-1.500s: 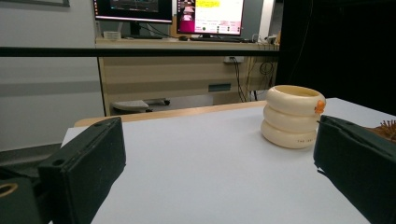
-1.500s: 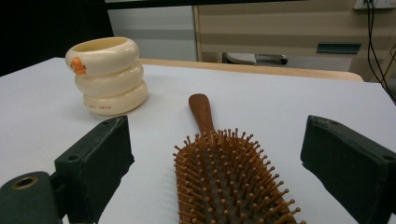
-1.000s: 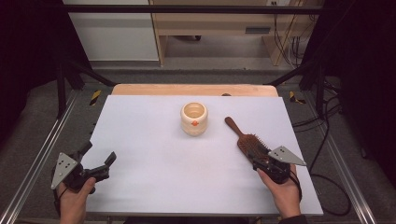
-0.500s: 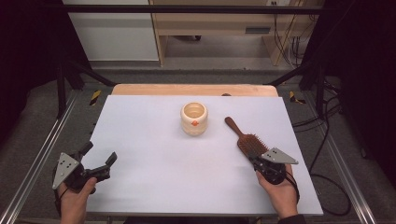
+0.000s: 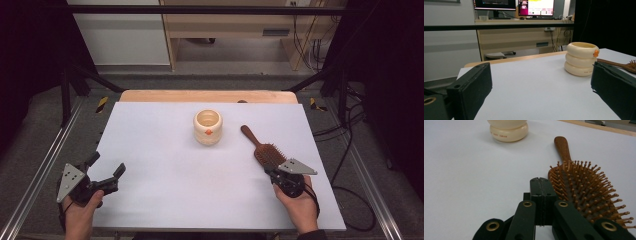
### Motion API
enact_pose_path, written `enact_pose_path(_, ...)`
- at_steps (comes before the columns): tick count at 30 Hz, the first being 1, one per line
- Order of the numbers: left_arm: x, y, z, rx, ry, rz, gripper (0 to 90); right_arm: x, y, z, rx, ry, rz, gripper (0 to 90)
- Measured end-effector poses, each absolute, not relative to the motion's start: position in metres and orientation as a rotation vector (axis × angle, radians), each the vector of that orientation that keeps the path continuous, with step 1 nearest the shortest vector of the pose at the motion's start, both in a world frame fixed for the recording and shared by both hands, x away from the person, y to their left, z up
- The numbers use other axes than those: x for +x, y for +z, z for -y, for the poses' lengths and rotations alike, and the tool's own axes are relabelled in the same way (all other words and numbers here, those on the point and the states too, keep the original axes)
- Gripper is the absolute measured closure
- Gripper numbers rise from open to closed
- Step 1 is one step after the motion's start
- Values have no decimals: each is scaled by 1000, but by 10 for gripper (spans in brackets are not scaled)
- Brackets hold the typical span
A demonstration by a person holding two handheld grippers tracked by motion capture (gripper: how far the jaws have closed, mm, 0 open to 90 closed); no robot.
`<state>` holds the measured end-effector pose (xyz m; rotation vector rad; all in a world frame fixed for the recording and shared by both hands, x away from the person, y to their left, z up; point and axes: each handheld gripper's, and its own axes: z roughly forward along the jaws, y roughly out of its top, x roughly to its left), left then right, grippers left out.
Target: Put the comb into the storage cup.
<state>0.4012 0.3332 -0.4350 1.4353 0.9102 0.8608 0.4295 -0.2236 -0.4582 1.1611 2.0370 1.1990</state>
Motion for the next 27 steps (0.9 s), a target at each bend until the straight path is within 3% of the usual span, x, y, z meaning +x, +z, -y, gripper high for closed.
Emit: enact_pose_path(27, 401, -435, -331, 1450, 872, -904, 38, 436, -473, 222, 1233, 1045, -2163, 900)
